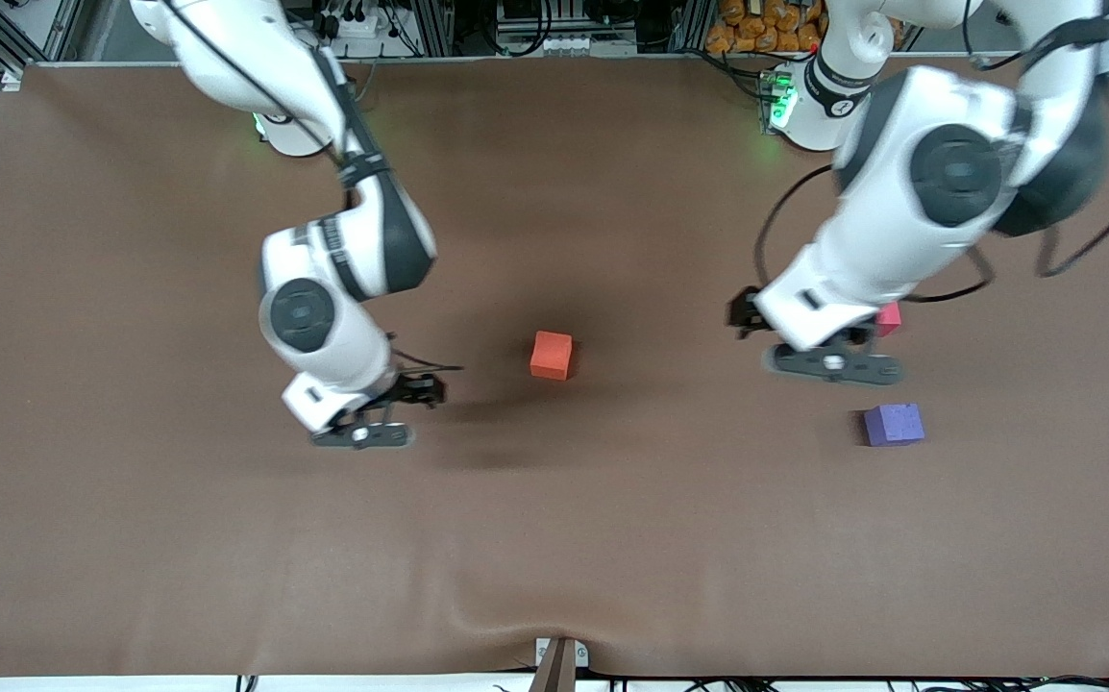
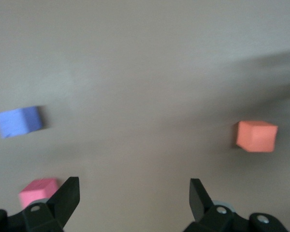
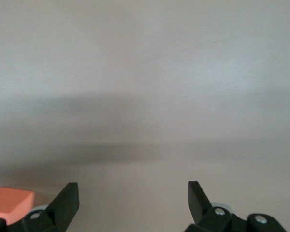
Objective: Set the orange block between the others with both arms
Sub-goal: 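Grasp the orange block with the left gripper while the right gripper withdraws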
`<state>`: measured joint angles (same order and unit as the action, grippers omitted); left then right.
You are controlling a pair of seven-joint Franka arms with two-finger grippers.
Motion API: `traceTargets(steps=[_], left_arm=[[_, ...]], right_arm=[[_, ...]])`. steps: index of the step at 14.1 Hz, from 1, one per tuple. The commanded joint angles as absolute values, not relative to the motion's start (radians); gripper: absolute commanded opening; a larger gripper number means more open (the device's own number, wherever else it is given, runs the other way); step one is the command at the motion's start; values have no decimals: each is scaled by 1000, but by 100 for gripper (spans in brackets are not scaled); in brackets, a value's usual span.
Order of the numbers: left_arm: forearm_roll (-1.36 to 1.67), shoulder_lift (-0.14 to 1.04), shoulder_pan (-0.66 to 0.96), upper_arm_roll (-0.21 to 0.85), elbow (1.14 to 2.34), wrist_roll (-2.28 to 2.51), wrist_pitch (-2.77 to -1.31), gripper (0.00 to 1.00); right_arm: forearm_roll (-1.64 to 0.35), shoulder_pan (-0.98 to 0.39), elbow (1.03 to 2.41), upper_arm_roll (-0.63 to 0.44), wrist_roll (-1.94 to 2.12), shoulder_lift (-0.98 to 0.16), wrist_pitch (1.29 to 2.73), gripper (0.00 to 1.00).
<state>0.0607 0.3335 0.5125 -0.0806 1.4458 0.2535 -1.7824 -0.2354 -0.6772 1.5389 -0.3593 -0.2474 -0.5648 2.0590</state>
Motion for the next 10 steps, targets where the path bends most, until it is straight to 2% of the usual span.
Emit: traceTargets(steps=[1,6,10], left_arm=[[74,434,587,-87,1353,301,-1809,100],[74,593,713,-83,1312,337,-1971,100],[74,699,775,-69,1289,418,-2078,100]], right_arm=[[-235,-591,1617,-345,-126,-488,2063,100],[-236,-442,1791,-345,55,-329,2060,100],[-233,-362,1810,-348,129,-252,1977,100]])
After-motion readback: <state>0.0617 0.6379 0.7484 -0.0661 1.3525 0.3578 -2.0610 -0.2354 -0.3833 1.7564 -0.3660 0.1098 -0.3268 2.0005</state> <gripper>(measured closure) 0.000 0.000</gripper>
